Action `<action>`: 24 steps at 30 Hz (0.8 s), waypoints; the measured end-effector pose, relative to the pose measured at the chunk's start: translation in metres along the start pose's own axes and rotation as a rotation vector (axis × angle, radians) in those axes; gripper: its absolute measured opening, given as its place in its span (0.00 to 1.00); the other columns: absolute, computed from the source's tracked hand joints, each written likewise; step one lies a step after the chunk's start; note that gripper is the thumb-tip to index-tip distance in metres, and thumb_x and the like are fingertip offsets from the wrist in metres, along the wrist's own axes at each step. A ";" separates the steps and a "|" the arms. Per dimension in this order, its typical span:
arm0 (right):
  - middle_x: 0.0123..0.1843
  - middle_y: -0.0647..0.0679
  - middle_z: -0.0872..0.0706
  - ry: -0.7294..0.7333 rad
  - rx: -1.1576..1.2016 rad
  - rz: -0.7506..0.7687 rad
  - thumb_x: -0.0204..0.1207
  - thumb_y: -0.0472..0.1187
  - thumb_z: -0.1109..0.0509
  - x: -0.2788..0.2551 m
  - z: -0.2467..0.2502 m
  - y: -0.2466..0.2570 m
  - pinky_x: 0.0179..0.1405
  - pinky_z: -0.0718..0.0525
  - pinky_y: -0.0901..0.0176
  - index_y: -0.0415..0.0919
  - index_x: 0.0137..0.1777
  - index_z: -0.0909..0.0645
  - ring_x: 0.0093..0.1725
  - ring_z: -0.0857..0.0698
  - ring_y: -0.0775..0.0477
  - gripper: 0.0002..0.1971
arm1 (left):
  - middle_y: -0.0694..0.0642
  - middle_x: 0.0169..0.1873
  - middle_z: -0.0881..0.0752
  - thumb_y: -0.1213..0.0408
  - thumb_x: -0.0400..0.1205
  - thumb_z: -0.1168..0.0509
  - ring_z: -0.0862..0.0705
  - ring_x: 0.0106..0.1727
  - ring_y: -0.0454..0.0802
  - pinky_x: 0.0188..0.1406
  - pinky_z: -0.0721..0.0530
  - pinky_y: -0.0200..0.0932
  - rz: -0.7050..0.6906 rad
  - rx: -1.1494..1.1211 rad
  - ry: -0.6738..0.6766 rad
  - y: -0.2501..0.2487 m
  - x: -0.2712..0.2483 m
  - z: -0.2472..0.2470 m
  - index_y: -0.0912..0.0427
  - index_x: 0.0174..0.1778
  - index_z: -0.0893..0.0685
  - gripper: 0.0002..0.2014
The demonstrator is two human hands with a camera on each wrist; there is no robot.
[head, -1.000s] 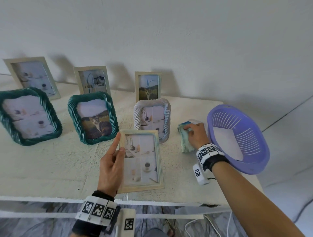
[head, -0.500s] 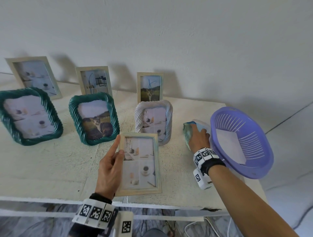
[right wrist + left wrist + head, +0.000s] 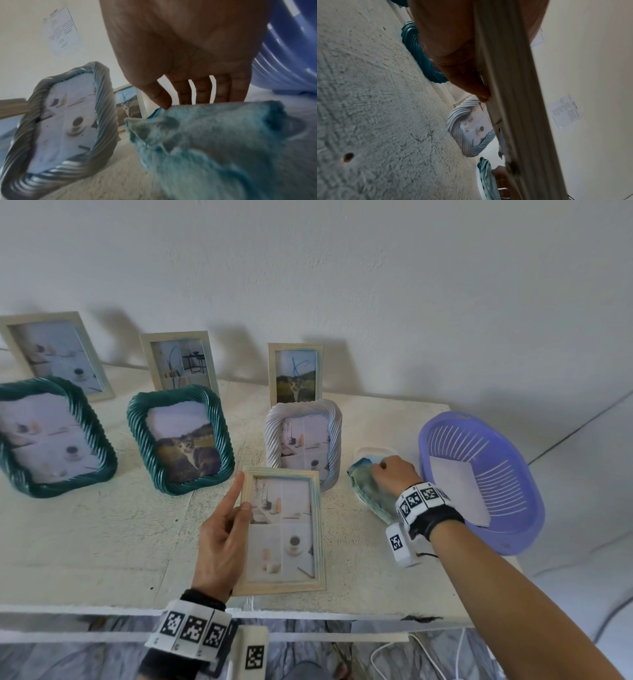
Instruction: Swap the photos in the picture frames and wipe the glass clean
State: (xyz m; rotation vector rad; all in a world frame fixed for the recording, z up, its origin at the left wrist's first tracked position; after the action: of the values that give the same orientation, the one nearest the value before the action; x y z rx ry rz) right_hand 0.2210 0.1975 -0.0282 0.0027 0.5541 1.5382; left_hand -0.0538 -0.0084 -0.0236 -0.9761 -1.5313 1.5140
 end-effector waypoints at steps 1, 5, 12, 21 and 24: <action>0.47 0.33 0.13 0.021 0.000 0.002 0.84 0.45 0.43 0.001 -0.001 -0.001 0.52 0.23 0.49 0.35 0.43 0.22 0.51 0.15 0.33 0.16 | 0.80 0.39 0.17 0.63 0.89 0.43 0.25 0.33 0.56 0.37 0.22 0.55 0.000 0.000 0.007 0.000 0.000 -0.001 0.28 0.73 0.26 0.23; 0.49 0.36 0.17 0.031 0.027 0.028 0.86 0.47 0.47 0.007 -0.003 -0.003 0.52 0.20 0.44 0.36 0.56 0.29 0.51 0.18 0.36 0.14 | 0.68 0.40 0.16 0.63 0.90 0.44 0.22 0.38 0.59 0.40 0.18 0.62 0.006 0.013 0.022 0.003 0.000 0.000 0.27 0.74 0.27 0.24; 0.48 0.34 0.17 -0.130 -0.042 0.008 0.88 0.42 0.49 0.011 0.000 -0.001 0.39 0.25 0.48 0.33 0.71 0.41 0.42 0.19 0.35 0.17 | 0.73 0.35 0.18 0.64 0.90 0.44 0.26 0.33 0.57 0.36 0.22 0.56 0.005 0.026 0.025 0.003 -0.002 -0.001 0.26 0.73 0.27 0.25; 0.64 0.32 0.29 -0.205 -0.304 0.055 0.84 0.34 0.44 0.009 -0.007 0.004 0.52 0.20 0.42 0.38 0.70 0.32 0.61 0.23 0.28 0.16 | 0.72 0.41 0.14 0.63 0.90 0.44 0.21 0.38 0.59 0.40 0.15 0.68 0.006 0.028 0.019 -0.005 -0.004 0.004 0.25 0.72 0.27 0.23; 0.63 0.35 0.27 -0.303 -0.469 0.059 0.82 0.35 0.43 0.000 -0.006 0.008 0.53 0.21 0.42 0.38 0.67 0.27 0.61 0.25 0.32 0.15 | 0.71 0.37 0.18 0.58 0.89 0.43 0.24 0.36 0.58 0.37 0.18 0.63 0.014 0.015 -0.009 -0.001 -0.003 0.011 0.27 0.75 0.28 0.22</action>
State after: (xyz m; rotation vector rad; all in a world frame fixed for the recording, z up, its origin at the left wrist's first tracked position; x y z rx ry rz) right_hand 0.2115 0.1961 -0.0309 -0.1065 -0.0534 1.6569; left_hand -0.0631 -0.0157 -0.0224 -0.9741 -1.5208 1.5392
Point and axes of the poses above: each hand's wrist, its own x-axis towards the middle knuckle, its own z-axis out of the back of the hand, y = z × x, the point moved 7 cm from there along x, towards the middle knuckle
